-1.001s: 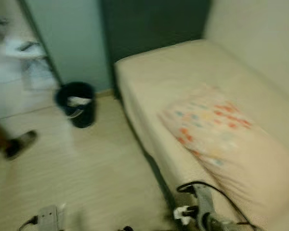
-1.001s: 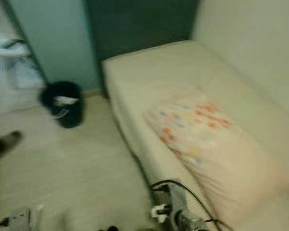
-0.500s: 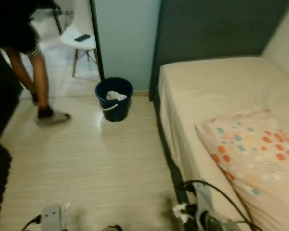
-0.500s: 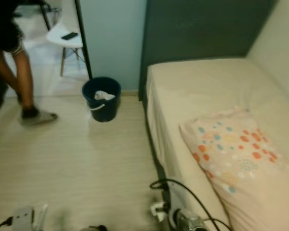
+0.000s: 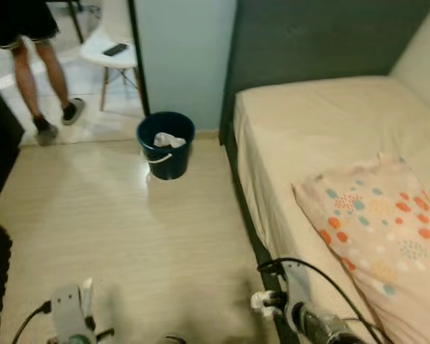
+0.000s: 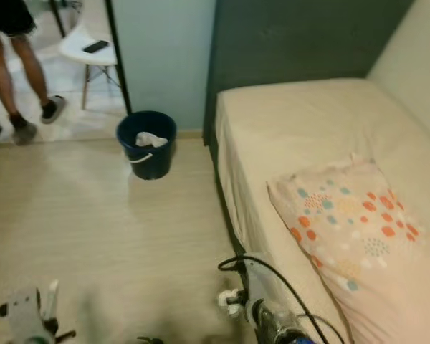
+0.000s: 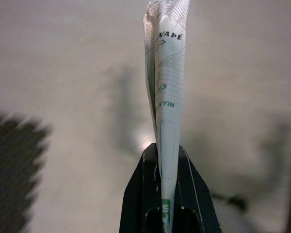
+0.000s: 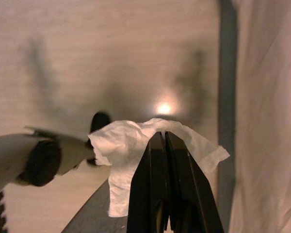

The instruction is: Clean up the room

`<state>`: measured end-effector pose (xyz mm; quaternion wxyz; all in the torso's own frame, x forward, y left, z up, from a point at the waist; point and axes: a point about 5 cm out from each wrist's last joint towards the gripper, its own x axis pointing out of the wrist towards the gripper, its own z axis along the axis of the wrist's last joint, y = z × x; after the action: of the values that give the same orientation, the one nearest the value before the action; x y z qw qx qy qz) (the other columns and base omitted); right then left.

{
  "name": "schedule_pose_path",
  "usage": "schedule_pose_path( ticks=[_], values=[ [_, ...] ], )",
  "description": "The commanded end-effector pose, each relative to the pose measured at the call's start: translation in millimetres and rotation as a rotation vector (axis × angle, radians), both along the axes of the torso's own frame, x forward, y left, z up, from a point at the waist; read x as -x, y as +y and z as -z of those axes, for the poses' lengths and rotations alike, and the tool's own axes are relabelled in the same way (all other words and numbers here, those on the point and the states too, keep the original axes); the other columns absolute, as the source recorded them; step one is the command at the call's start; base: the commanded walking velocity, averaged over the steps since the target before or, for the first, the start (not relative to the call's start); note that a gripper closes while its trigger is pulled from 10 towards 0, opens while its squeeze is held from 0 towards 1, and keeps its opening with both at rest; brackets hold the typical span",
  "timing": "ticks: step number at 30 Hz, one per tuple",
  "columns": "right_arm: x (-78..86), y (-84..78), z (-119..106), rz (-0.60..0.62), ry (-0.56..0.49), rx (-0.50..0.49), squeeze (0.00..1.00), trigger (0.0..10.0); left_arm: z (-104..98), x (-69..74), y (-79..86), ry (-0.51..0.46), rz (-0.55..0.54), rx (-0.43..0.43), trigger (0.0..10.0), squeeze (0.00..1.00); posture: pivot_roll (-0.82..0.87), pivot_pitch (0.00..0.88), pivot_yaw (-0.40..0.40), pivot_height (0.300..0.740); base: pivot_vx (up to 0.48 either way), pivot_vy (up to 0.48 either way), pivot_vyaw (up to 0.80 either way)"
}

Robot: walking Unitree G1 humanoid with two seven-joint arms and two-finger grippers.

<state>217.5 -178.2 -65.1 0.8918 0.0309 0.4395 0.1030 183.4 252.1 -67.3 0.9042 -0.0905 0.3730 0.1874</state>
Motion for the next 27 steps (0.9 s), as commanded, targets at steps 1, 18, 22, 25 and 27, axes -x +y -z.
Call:
schedule_pose_path(
  ticks=[1, 18, 22, 25, 27],
  values=[
    [-7.9, 7.4, -4.5, -0.042, -0.025, -0.012, 0.00, 10.0, -1.2, -1.0, 0.9, -0.013, 0.005, -0.005, 10.0, 0.00, -0.05, 0.000, 0.016, 0.730, 0.480, 0.000, 0.79],
    [-23.5, 16.3, -13.4, -0.036, -0.062, -0.011, 0.00, 10.0, -31.5, -53.6, -22.2, -0.247, 0.158, -0.022, 10.0, 0.00, -0.05, 0.000, 0.015, 0.730, 0.480, 0.000, 0.23],
    [-28.3, 20.2, -16.5, -0.035, -0.078, -0.022, 0.00, 10.0, -36.6, -60.7, -25.2, -0.279, 0.189, -0.014, 10.0, 0.00, -0.05, 0.000, 0.022, 0.730, 0.480, 0.000, 0.00],
    [-30.2, 23.2, -17.7, -0.042, -0.085, -0.026, 0.00, 10.0, -41.4, -67.7, -32.6, -0.325, 0.225, 0.020, 10.0, 0.00, -0.05, 0.000, 0.022, 0.730, 0.480, 0.000, 0.00],
    [-30.8, 25.1, -18.1, -0.053, -0.087, -0.027, 0.00, 10.0, -45.0, -72.4, -37.4, -0.355, 0.253, 0.035, 10.0, 0.00, -0.05, 0.000, 0.022, 0.730, 0.480, 0.000, 0.00]
  ],
)
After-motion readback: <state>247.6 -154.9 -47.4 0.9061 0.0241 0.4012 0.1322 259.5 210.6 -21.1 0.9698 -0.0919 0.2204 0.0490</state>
